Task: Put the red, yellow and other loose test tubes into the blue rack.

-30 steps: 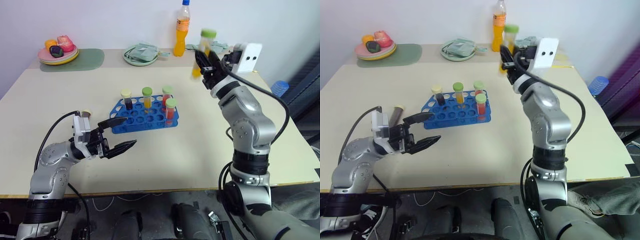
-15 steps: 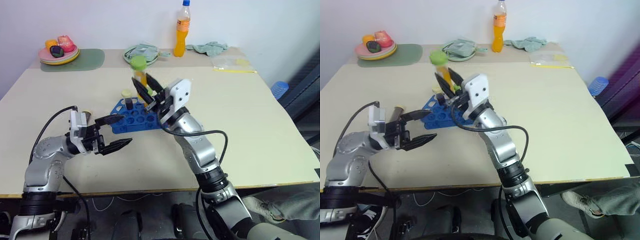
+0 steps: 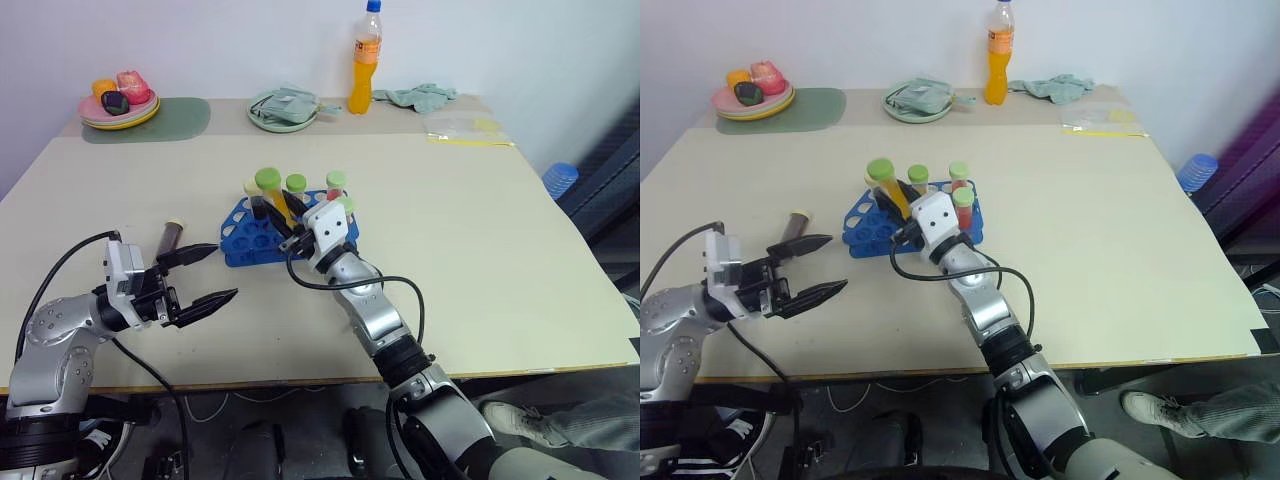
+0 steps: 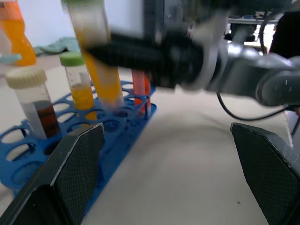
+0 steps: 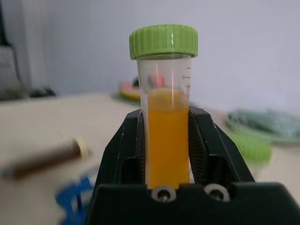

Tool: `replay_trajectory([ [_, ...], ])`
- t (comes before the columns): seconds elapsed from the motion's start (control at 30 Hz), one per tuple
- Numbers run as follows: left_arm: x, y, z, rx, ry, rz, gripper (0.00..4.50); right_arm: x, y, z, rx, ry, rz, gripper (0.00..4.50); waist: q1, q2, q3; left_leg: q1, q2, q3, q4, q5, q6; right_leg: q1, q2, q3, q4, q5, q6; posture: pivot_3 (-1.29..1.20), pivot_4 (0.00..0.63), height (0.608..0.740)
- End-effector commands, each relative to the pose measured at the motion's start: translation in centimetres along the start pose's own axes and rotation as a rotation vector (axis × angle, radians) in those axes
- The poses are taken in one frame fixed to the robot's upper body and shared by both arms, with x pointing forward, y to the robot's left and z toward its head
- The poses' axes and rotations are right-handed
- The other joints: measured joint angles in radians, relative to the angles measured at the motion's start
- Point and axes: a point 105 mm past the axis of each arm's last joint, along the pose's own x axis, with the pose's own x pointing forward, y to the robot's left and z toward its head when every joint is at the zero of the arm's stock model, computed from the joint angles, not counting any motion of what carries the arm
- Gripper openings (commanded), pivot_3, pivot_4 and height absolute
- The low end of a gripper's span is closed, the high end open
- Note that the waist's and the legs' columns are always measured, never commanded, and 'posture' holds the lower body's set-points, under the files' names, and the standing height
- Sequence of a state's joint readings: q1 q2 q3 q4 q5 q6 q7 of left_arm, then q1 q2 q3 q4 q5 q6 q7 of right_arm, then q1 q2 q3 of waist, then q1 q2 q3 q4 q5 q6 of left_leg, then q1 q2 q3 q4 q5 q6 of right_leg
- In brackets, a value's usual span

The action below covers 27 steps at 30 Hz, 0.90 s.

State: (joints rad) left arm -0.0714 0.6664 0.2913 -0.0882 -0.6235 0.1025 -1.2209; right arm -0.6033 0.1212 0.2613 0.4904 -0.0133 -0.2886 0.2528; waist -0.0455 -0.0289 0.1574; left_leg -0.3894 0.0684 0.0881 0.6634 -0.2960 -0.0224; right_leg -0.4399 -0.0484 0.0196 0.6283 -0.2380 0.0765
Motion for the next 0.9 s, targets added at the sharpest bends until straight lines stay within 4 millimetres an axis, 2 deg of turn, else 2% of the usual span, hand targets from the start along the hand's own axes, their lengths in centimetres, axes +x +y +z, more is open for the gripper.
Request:
replay_trajectory([
  [0.03,-0.2,-0.1,1.0,0.047,-0.015,0.006,4.50,0.5,-0.4,1.5,-0.025,-0.078,-0.026,0.77,0.000,0.000,0.000,0.000,0.000,0.000,0.000,0.000,0.000,0.000,0.000,0.000,0.000,0.000,0.000,0.00,0.150,0.740],
  [0.43,0.2,0.2,1.0,0.055,-0.022,0.000,4.50,-0.5,-0.8,0.4,-0.015,-0.047,-0.027,0.77,0.000,0.000,0.000,0.000,0.000,0.000,0.000,0.000,0.000,0.000,0.000,0.000,0.000,0.000,0.000,0.00,0.150,0.740],
  [0.9,0.4,0.4,1.1,0.058,-0.029,-0.009,4.50,-0.9,-2.8,-0.7,-0.024,0.006,-0.107,0.77,0.001,0.000,0.000,0.000,0.000,0.000,0.000,0.000,0.000,0.000,0.000,0.000,0.001,0.000,0.000,0.00,0.150,0.740],
])
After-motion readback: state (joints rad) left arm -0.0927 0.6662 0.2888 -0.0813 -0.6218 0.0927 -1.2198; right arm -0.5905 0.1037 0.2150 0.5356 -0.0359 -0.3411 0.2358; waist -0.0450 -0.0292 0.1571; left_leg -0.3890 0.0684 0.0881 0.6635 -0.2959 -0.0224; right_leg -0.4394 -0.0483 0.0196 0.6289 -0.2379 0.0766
